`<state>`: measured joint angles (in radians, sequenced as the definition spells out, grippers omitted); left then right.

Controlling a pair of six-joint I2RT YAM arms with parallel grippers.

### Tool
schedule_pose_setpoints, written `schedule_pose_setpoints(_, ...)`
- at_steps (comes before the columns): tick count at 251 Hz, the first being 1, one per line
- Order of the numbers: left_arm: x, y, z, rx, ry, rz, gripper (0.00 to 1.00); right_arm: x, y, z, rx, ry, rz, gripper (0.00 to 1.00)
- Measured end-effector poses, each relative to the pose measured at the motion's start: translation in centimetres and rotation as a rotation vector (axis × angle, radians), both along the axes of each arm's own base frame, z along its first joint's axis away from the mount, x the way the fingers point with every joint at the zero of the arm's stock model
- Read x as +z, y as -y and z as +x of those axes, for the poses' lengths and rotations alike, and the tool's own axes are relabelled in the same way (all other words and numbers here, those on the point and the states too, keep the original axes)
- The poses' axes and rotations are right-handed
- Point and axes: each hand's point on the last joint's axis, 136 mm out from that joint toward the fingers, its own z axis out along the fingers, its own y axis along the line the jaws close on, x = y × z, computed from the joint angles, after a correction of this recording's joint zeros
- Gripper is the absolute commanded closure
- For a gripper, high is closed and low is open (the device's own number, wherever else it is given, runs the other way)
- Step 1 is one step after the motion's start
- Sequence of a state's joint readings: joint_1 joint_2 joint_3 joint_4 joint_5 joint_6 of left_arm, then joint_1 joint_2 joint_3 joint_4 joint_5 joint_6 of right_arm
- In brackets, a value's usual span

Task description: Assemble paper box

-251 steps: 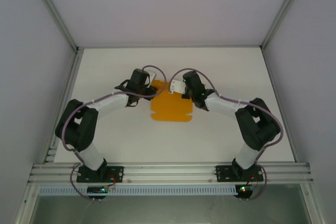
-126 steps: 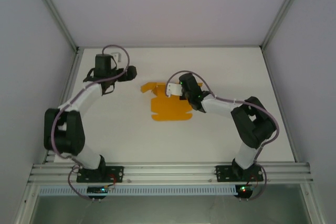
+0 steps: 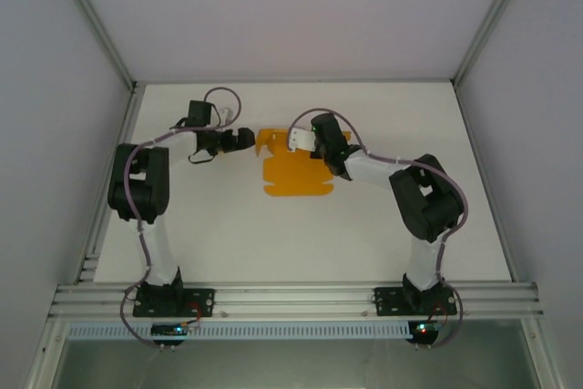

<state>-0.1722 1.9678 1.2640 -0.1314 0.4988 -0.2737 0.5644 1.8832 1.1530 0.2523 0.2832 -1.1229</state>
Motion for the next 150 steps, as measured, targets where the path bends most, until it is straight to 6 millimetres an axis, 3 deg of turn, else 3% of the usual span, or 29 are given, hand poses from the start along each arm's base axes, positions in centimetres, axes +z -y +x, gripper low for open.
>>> schedule_pose_setpoints(42, 0.3, 2.8, -0.1, -0.095, 0.042, -0.048, 0.07, 0.1, 0.1, 1.1, -0.008, -0.005, -0.003, 1.00)
schedule_pose_setpoints(76, 0.6, 3.5, -0.4, -0.128, 0.053, -0.084, 0.05, 0.2, 0.7, 0.9, 0.010, -0.097, -0.024, 1.00)
schedule_pose_setpoints(112, 1.4, 2.6, -3.4, -0.118, 0.051, -0.105, 0.00, 1.8, 1.5, -1.7, 0.085, -0.337, -0.039, 1.00)
schedule_pose_setpoints(134, 3.3, 1.3, -5.5, -0.083, 0.069, -0.118, 0.00, 3.3, 1.6, -4.2, 0.132, -0.459, -0.040, 1.00)
schedule_pose_setpoints(150, 4.9, 0.2, -5.9, -0.051, 0.104, -0.117, 0.01, 3.7, 1.6, -6.4, 0.163, -0.538, -0.050, 1.00)
